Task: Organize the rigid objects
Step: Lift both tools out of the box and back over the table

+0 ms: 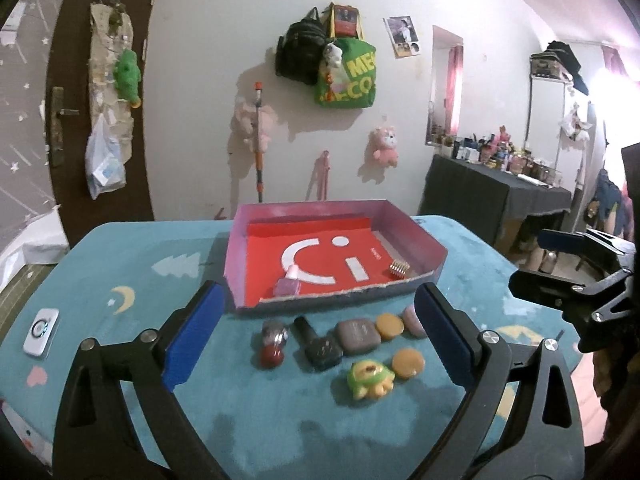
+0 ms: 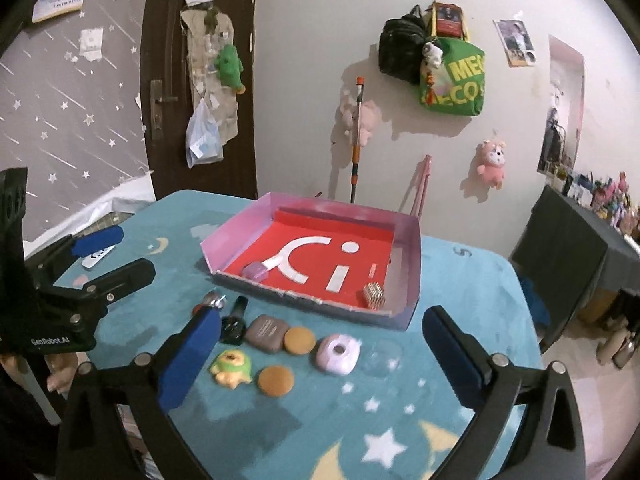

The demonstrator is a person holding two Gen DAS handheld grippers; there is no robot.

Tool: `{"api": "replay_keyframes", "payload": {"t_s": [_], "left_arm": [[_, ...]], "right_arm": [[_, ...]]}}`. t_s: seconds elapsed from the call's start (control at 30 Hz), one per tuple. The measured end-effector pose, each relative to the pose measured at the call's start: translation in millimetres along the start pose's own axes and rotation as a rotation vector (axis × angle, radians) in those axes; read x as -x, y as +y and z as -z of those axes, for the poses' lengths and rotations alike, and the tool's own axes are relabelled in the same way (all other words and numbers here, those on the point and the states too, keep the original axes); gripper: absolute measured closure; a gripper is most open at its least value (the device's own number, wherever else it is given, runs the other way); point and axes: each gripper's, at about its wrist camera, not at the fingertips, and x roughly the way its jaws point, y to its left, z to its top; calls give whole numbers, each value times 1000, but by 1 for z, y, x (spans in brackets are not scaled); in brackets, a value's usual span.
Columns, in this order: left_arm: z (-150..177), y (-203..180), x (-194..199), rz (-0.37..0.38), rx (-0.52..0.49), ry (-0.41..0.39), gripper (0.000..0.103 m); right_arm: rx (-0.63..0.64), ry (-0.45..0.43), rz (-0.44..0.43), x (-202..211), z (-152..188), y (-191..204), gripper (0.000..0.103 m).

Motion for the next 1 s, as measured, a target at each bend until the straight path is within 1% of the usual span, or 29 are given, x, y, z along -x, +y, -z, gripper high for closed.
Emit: {"api": "replay_keyframes", "payload": {"t_s": [0.13,0.2,0.33,0.47,0.57,0.7,1.0], "left_arm": [[23,-1,4,-4,26,14,6],[35,0,3,4,40,21,6],[58,1,-5,28,61,70,6],[78,-1,-14,22,51,113,6],[88,-3,-21,38,54,152,6],[94,-3,-28,41,55,182,6],[96,-3,-43,56,57,235,6]], "right_arm": [[-39,-14,26,2,27,7,0],[-58,-1,25,-1,42,8,0],[-89,21,22,-10,70,10,0],[-120,55,20,-22,94,9,0],[-121,80,13,-32,104,11,0],[-120,112,7,-45,113,14,0],[-114,135,-11,-57,116,11,0]]}}
